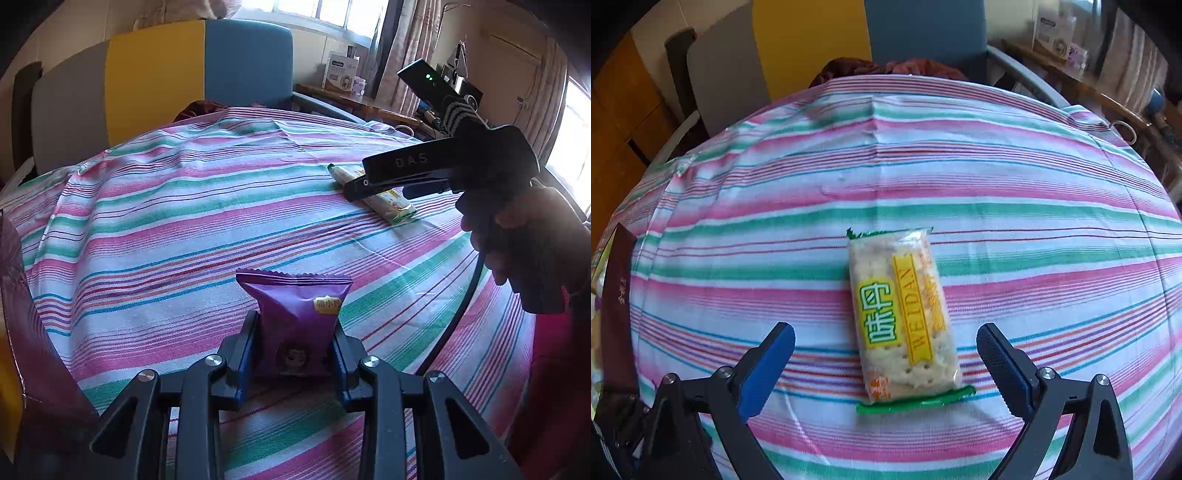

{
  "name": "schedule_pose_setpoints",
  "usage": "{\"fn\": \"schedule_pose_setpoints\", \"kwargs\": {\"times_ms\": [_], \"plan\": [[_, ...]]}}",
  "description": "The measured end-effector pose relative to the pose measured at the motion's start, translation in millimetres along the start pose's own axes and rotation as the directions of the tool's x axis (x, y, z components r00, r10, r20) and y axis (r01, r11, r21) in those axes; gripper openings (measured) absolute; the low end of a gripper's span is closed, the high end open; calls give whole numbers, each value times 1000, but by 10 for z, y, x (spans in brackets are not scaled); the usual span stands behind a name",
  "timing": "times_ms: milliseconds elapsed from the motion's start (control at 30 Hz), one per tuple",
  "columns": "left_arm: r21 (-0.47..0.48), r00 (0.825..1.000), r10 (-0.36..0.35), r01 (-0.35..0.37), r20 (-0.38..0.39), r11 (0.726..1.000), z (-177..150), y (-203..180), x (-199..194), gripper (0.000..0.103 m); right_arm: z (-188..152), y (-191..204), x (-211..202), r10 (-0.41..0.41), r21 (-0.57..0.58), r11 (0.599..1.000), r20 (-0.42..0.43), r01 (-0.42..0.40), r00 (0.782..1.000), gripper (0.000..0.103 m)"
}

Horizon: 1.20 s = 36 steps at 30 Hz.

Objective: Organize objects
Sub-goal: 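Grasp the WEIDAN cracker packet with the right tool while the left tool holds the purple packet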

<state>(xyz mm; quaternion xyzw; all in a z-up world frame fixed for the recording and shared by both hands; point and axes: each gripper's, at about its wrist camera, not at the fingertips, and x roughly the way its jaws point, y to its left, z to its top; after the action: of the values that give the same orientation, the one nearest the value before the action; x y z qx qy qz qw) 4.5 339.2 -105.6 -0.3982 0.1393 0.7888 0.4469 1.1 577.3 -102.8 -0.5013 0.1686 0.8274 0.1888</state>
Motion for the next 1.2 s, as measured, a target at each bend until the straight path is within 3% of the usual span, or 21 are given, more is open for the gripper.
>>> {"fn": "schedule_pose_setpoints", "kwargs": {"times_ms": [800,933,1033,1100,1133,1200], "plan": [[15,1000,25,-25,5,1000,-16,-51,-17,35,60,103,203,-45,-61,997,-9,45,999,100],[21,1000,31,-31,5,999,-14,-60,-15,35,38,97,168,-50,-69,996,-4,49,999,96],[25,999,36,-36,5,999,-14,-69,-13,35,50,93,158,-54,-73,996,5,55,999,88],[29,999,41,-41,5,999,-15,-78,-13,35,45,104,121,-59,-83,995,21,61,998,74],[31,999,43,-44,5,999,-14,-83,-14,35,44,125,95,-73,-100,992,31,76,997,50],[37,999,42,-43,3,998,-11,-97,-12,35,24,197,47,-84,-129,988,35,88,996,47]]}}
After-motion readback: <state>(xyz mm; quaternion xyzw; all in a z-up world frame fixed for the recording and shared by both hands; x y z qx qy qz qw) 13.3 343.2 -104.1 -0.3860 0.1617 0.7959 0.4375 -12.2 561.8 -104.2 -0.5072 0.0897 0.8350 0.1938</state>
